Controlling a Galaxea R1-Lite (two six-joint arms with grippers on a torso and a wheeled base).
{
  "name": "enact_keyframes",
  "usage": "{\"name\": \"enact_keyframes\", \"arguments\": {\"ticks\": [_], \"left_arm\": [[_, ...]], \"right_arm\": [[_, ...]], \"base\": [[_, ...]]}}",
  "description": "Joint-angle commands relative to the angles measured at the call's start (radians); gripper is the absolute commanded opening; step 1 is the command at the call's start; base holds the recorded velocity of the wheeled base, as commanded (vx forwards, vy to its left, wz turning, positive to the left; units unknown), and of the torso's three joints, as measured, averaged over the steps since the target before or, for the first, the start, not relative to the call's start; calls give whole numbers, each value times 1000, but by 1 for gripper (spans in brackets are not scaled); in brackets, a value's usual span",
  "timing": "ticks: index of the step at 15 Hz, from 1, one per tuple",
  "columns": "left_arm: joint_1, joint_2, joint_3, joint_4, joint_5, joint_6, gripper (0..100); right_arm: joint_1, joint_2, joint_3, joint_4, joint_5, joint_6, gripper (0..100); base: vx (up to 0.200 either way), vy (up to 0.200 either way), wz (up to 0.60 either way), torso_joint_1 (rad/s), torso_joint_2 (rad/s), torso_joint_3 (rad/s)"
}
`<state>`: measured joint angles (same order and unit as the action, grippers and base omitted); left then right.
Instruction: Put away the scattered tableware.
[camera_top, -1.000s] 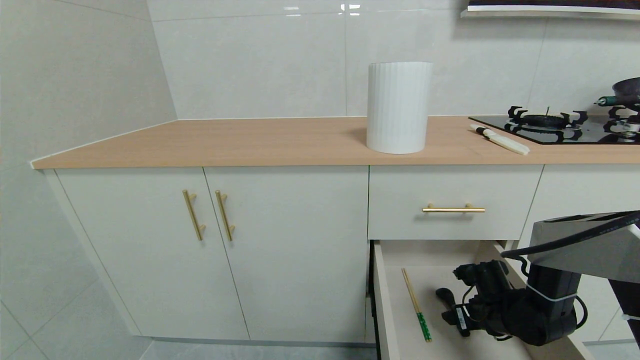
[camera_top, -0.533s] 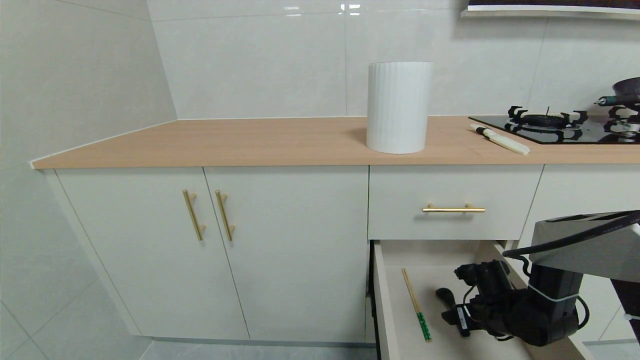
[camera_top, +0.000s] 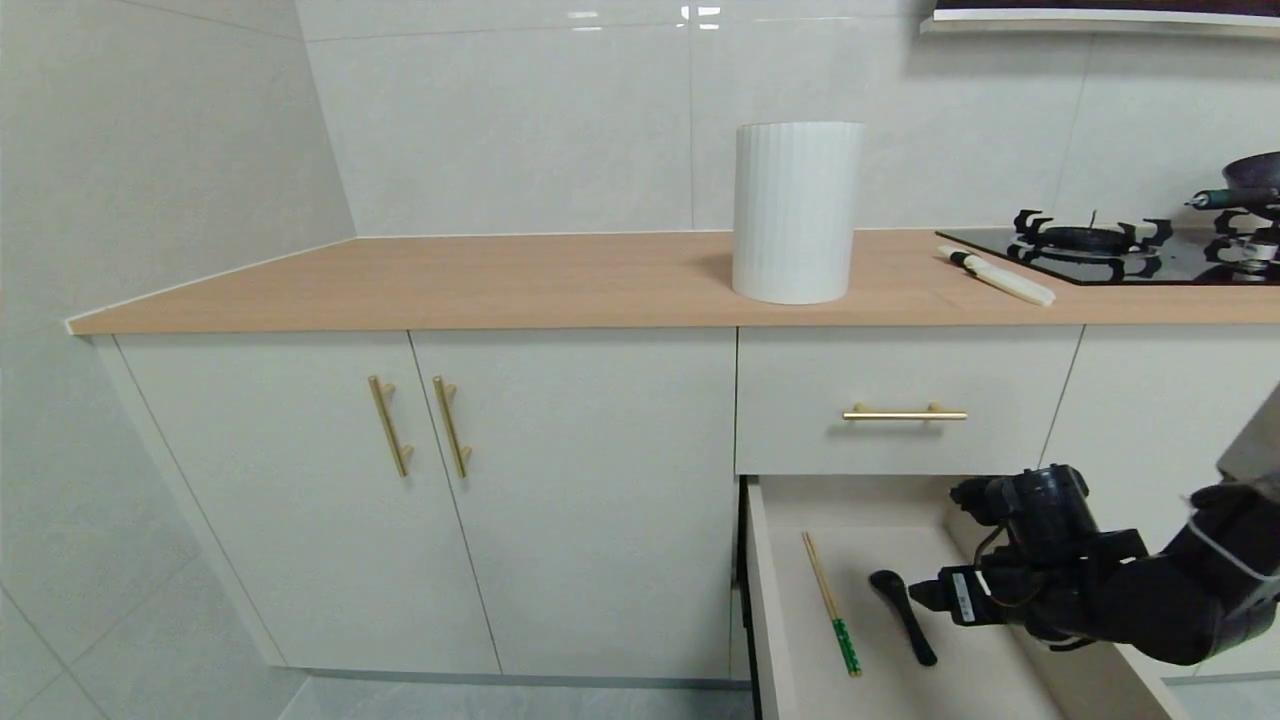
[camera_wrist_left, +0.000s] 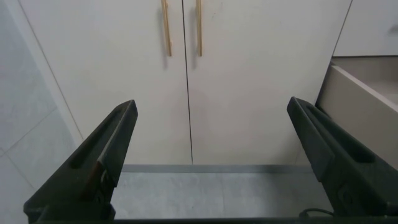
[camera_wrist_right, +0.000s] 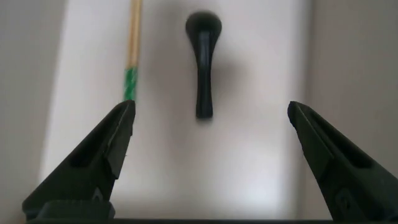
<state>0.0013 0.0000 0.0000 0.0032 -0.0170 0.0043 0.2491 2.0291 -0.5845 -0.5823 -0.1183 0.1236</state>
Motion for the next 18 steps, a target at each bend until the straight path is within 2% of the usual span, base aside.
{"name": "enact_keyframes", "arguments": {"ticks": [1,2,5,7,15,18], "left_arm": [[0,0,0,0,0,0,100],[0,0,0,0,0,0,100],[0,0,0,0,2,-1,100],[0,0,0,0,0,0,100],[0,0,0,0,0,0,100],[0,0,0,0,0,0,100]], "right_arm": [[65,-267,-5,170,29,1,100],[71,-282,-6,190,31,1,100],[153,-414,-26,418,34,-15,100],[196,-448,-34,530,35,-32,100],[331,-409,-21,762,71,-119,100],[332,-357,-31,786,69,-122,100]], "base": [[-200,0,0,2,2,-2],[-200,0,0,-2,7,12],[-200,0,0,1,2,4],[0,0,0,0,0,0],[0,0,0,0,0,0],[0,0,0,0,0,0]]}}
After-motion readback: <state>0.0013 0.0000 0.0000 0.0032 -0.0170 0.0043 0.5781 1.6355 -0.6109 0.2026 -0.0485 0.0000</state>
